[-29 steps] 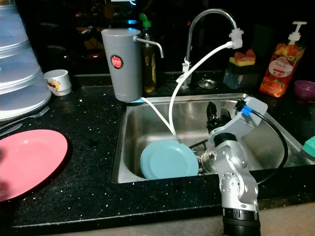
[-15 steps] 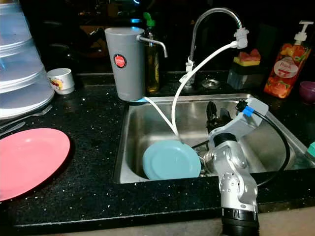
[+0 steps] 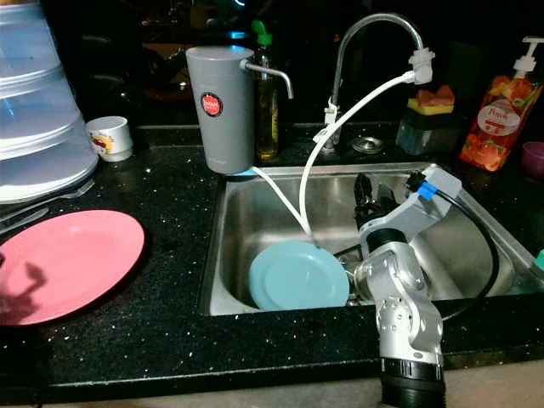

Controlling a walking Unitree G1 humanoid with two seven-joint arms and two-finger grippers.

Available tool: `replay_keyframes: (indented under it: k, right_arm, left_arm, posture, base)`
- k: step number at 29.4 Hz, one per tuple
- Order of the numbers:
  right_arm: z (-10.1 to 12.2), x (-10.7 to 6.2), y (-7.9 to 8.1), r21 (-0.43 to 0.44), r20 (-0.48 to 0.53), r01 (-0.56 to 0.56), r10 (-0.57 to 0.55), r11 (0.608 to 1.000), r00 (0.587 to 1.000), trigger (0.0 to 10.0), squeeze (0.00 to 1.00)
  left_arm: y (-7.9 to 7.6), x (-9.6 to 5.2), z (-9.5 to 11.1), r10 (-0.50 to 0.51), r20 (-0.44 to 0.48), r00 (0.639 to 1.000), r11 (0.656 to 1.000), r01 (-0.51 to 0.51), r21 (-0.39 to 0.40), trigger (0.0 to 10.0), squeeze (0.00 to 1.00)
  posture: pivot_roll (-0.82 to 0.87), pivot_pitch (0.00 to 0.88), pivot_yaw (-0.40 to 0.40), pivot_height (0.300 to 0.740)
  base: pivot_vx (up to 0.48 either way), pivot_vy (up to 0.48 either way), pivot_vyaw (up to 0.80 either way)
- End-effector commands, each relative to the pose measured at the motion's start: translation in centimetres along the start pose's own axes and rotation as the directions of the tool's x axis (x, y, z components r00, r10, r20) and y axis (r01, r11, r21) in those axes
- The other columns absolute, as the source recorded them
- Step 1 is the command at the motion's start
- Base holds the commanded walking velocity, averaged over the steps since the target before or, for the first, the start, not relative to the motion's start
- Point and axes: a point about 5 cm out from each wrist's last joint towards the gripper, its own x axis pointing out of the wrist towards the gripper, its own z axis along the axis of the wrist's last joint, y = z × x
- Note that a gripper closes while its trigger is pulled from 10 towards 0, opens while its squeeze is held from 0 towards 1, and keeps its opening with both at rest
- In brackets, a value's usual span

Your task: Kitchen organization

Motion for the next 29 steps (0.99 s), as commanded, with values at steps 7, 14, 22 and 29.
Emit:
replay_keyframes:
  k: [7,14,22,29]
  right_arm:
    - [0.2,0.0,0.3,0.007,0.019,-0.008,0.008,1.000,1.000,10.0,0.00]
    - [0.3,0.0,0.2,0.005,0.019,-0.003,0.003,1.000,1.000,10.0,0.00]
    - [0.4,0.0,0.2,-0.007,0.021,0.004,-0.004,1.000,1.000,10.0,0.00]
    - [0.9,-0.1,-0.3,-0.030,0.035,0.021,-0.020,0.999,0.999,10.0,0.00]
  left_arm:
    - [0.4,-1.0,-5.2,-0.031,-0.246,0.969,0.998,0.015,-0.067,1.1,0.00]
    - [-0.4,-0.8,-6.6,-0.078,-0.286,0.955,0.990,0.040,-0.137,0.0,0.00]
    - [-3.0,-0.4,-8.1,-0.186,-0.316,0.930,0.969,0.121,-0.214,0.0,0.00]
    - [-5.4,-0.2,-8.3,-0.334,-0.306,0.891,0.929,0.256,-0.268,10.0,0.00]
  posture:
    - [0.18,0.132,-0.003,0.740]
    - [0.18,0.127,-0.006,0.740]
    - [0.15,0.113,-0.006,0.740]
    - [0.12,0.093,0.002,0.740]
  base:
    - [0.000,0.000,0.00]
    - [0.000,0.000,0.00]
    - [0.000,0.000,0.00]
    - [0.000,0.000,0.00]
